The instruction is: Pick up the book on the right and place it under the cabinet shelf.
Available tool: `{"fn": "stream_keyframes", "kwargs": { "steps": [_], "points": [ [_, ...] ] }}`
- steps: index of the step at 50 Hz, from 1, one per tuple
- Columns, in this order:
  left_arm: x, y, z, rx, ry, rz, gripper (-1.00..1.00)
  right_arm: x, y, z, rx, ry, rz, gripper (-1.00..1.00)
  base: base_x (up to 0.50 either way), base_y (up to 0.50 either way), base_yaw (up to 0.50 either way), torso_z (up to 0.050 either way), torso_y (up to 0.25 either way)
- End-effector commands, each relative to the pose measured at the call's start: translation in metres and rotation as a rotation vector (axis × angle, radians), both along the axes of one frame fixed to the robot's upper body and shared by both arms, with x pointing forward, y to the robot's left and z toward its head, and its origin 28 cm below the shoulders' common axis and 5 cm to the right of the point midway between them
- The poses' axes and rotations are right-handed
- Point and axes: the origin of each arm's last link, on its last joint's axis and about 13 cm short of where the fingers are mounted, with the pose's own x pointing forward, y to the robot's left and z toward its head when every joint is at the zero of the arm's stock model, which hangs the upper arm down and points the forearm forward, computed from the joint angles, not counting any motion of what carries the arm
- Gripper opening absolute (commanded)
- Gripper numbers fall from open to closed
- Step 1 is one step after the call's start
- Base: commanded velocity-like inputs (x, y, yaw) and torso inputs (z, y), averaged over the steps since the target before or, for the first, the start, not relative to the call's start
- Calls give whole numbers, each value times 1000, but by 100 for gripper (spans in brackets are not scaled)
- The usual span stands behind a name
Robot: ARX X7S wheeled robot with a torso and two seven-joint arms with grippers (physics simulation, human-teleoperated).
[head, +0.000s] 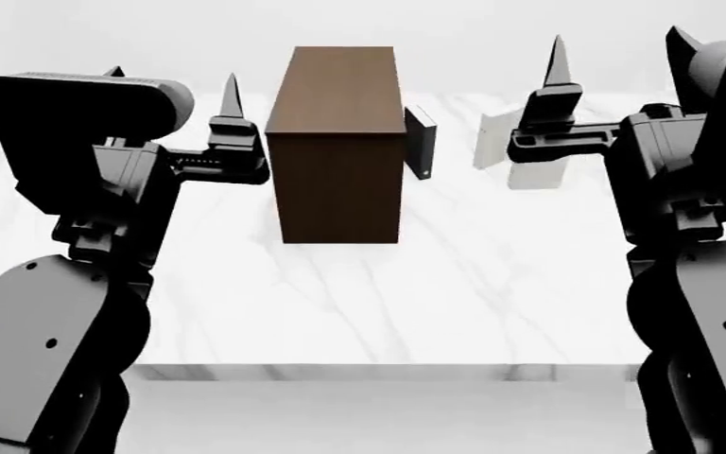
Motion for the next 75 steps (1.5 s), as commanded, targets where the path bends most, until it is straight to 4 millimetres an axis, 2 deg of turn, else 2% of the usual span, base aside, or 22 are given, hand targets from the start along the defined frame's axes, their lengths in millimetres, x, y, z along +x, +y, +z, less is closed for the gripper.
{"fn": "stream_keyframes", "kwargs": {
  "steps": [1,18,40,75],
  "points": [
    [1,1,15,15,-21,-5,100,0,-4,19,-8,-34,-15,100,0,-348,0,0,0],
    [0,2,22,13,-38,3,100,0,-5,23,-12,-45,-10,100,37,-211,0,0,0],
    [-2,5,19,8,-41,11,100,-1,-3,21,-11,-32,2,100,267,-23,0,0,0],
    [-3,7,19,7,-50,15,100,-2,-2,20,-8,-29,8,100,248,-199,0,0,0]
  ]
}}
